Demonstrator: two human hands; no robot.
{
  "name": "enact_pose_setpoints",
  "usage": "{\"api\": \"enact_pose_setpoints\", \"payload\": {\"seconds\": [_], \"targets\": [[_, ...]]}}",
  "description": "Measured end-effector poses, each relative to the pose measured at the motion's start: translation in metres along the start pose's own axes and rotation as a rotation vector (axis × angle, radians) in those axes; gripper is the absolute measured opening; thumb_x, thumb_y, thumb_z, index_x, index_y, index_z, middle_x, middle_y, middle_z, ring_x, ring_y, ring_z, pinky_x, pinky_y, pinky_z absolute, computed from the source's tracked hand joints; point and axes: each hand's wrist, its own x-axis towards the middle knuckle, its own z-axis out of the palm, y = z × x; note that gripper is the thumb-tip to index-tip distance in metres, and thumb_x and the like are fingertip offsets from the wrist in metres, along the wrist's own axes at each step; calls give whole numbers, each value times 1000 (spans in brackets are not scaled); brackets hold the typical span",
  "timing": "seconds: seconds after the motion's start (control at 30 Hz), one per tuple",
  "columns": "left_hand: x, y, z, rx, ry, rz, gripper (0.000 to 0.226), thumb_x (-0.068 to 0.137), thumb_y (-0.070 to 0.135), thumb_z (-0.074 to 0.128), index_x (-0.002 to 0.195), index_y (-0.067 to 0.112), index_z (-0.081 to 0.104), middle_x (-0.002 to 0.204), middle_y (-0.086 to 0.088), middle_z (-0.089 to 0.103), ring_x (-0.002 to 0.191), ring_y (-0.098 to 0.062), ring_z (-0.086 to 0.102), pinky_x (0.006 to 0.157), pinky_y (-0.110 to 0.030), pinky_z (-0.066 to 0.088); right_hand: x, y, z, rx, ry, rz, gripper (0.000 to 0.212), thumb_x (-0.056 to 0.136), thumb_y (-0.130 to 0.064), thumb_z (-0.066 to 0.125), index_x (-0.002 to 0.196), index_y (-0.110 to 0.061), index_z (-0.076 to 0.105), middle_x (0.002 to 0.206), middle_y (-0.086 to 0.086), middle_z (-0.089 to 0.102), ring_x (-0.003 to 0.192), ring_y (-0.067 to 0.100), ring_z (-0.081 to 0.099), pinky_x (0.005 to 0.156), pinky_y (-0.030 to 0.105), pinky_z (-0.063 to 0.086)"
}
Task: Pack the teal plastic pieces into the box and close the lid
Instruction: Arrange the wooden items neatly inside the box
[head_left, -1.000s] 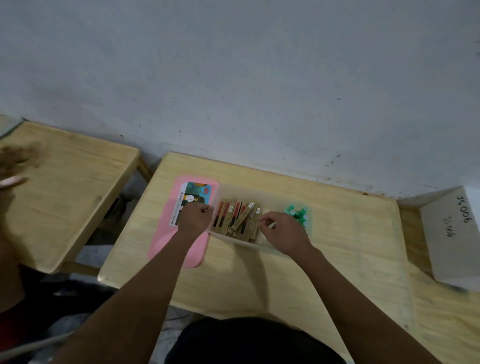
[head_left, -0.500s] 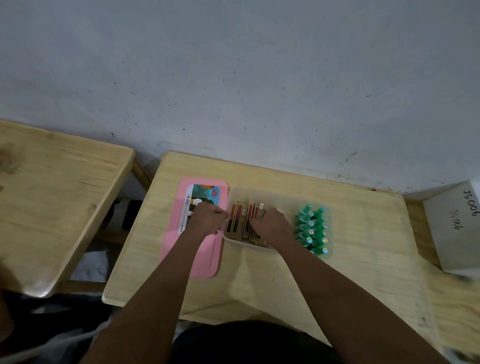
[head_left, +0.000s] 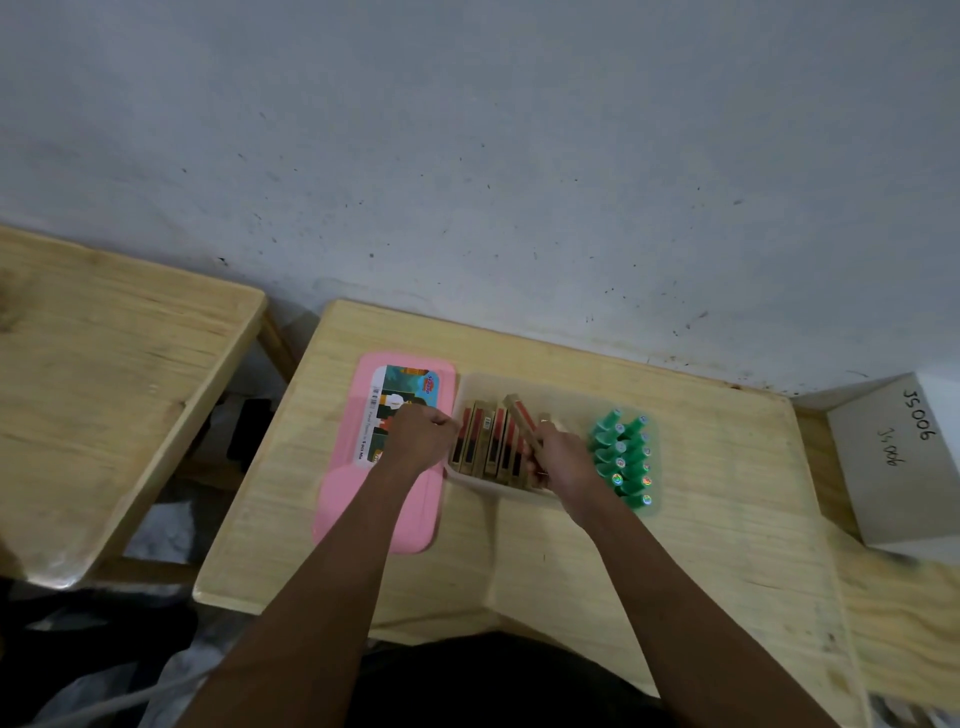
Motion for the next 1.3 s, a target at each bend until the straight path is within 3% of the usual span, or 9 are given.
{"api": "enact_pose_setpoints", "payload": {"seconds": [0.23, 0.37, 0.47, 0.57, 0.73, 1.0, 1.1, 1.17, 1.3], "targets": [[-6, 2, -1, -1, 8, 12, 21, 88, 17, 63, 93, -2, 70, 90, -11, 64, 72, -22, 61, 74, -37, 57, -2, -7, 12, -69, -95, 8, 21, 97, -23, 46, 100, -15, 65, 90, 5, 75, 66, 15, 62, 57, 27, 44], [-5, 1, -1, 15, 15, 27, 23, 88, 17, 63, 92, -4, 71, 86, -13, 65, 74, -24, 61, 77, -42, 58, 6, -12, 33, -248, -140, 16, 34, 97, -32, 47, 100, -9, 71, 99, 11, 75, 69, 17, 65, 59, 26, 46], [-3, 0, -1, 33, 15, 27, 22, 88, 18, 62, 94, 0, 71, 94, -14, 68, 81, -25, 63, 79, -42, 58, 12, -15, 47, -422, -162, -30, 44, 97, -36, 47, 84, 0, 69, 84, 13, 71, 72, 23, 64, 66, 32, 48], [-3, 0, -1, 53, 28, 35, 21, 88, 17, 62, 95, 0, 72, 95, -16, 68, 81, -24, 62, 78, -40, 58, 15, -17, 57, -566, -156, -76, 33, 96, -26, 45, 72, -6, 57, 68, 8, 54, 61, 19, 49, 55, 29, 36], [-4, 1, -1, 54, 29, 31, 23, 88, 19, 62, 97, 1, 72, 93, -16, 70, 79, -22, 61, 75, -35, 55, 20, -18, 69, -752, -108, -164, 40, 95, -23, 49, 57, -12, 49, 57, 3, 48, 51, 13, 44, 45, 26, 30], [-5, 3, -2, 55, 23, 23, 22, 89, 20, 62, 96, 2, 71, 91, -13, 67, 76, -20, 59, 73, -35, 55, 27, -14, 64, -774, -60, -286, 46, 95, -27, 57, 51, -14, 57, 47, 1, 48, 43, 12, 43, 44, 24, 31], [-5, 3, -1, 72, 18, 21, 22, 90, 20, 61, 99, 2, 70, 91, -10, 64, 79, -20, 60, 74, -35, 54, 24, -12, 58, -747, -55, -312, 36, 95, -29, 56, 69, -11, 73, 58, 4, 60, 49, 14, 52, 52, 26, 44], [-4, 3, 0, 77, 10, 26, 21, 90, 19, 60, 98, 1, 70, 92, -11, 65, 81, -20, 59, 77, -36, 55, 24, -10, 49, -694, 55, -319, 27, 94, -30, 55, 84, -17, 77, 73, 3, 70, 61, 16, 62, 64, 32, 54], [-1, 0, 0, 30, 17, 16, 23, 89, 18, 61, 99, -1, 70, 93, -15, 67, 78, -22, 59, 79, -41, 57, 21, -7, 19, -692, 274, -275, 20, 91, -31, 55, 106, -26, 67, 103, -3, 71, 86, 16, 65, 74, 29, 50]]}}
